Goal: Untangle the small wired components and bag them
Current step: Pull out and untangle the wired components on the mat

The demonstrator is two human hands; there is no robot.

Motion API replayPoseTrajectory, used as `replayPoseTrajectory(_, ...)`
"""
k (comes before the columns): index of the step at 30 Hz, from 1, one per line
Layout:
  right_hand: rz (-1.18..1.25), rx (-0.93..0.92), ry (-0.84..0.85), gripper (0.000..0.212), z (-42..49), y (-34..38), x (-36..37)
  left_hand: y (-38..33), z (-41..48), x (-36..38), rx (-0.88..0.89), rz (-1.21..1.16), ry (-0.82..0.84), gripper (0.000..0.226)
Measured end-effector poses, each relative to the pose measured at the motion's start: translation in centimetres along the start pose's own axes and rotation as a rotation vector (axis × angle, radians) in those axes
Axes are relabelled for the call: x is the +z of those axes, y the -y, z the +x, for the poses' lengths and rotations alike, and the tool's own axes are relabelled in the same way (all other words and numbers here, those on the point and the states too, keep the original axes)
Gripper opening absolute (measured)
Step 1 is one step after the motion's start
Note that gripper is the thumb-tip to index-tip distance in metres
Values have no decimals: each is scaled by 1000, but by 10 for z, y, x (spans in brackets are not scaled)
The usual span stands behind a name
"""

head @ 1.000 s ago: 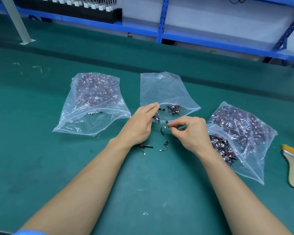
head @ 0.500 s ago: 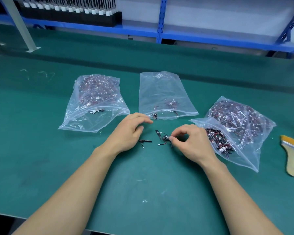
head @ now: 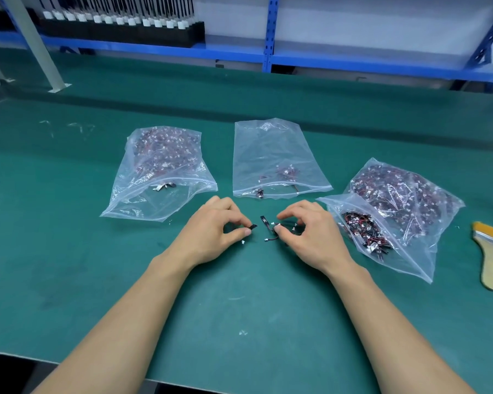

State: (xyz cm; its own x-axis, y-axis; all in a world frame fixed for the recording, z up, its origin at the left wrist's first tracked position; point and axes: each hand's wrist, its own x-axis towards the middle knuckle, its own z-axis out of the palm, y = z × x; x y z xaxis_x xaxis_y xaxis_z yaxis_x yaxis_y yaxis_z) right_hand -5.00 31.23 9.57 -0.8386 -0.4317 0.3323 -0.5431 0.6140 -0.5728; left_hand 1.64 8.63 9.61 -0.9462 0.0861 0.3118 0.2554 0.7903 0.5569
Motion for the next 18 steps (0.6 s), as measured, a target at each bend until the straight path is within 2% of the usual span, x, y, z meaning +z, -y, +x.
replayPoseTrajectory(3,7,-8,-7,15,0,-1,1,-5,2,5,34,-28,-56,9)
replayPoseTrajectory(12,-11,-4,14,15,0,-2,3,-2,0,3,4,-18,-59,13)
replayPoseTrajectory(18,-52,3,61,12,0,-2,3,5,-2,-7,-78,36,76,9)
